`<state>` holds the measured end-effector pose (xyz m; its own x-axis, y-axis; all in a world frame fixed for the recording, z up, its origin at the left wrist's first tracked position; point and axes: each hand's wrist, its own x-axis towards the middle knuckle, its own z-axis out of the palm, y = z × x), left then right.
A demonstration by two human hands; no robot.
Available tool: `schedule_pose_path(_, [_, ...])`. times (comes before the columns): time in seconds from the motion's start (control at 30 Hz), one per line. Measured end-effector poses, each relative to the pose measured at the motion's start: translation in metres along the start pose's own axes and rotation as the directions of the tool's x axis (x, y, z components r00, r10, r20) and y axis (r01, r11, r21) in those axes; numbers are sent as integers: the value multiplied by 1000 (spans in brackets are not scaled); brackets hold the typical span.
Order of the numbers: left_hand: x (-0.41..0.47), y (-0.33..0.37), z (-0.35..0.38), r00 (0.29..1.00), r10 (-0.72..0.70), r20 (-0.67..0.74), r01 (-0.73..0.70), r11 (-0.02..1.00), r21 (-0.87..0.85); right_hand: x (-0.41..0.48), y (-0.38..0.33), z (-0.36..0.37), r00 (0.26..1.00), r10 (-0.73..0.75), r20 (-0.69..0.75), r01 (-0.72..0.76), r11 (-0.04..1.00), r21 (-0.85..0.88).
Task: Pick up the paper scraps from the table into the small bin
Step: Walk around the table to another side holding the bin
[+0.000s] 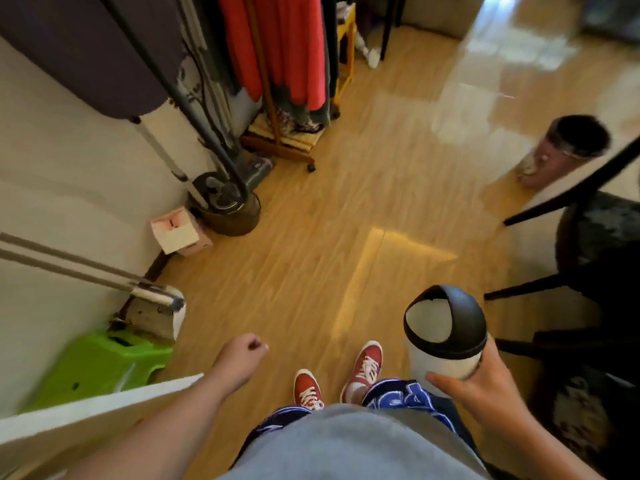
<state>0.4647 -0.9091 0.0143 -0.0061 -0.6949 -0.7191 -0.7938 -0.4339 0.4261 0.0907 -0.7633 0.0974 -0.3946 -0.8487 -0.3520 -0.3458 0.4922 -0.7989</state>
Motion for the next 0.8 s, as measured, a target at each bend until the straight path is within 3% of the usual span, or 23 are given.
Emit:
schedule_pose_path(0.17, [65,134,9,971,208,116,-219,971,92,13,19,-34,962,186,-198,-163,978,129])
schedule_pose_path(0.33, [111,236,35,929,298,218,-339,923,183,54,40,-65,926,263,-271,-211,956,206])
schedule_pose_path(0.5, [139,289,34,935,249,251,-312,915,257,135,36,-102,926,272,-261,-223,954,202])
schedule_pose_path(0.8, [194,351,4,978,127,167,-184,898,399,291,-19,-157,972,97,-214,-64,986,155])
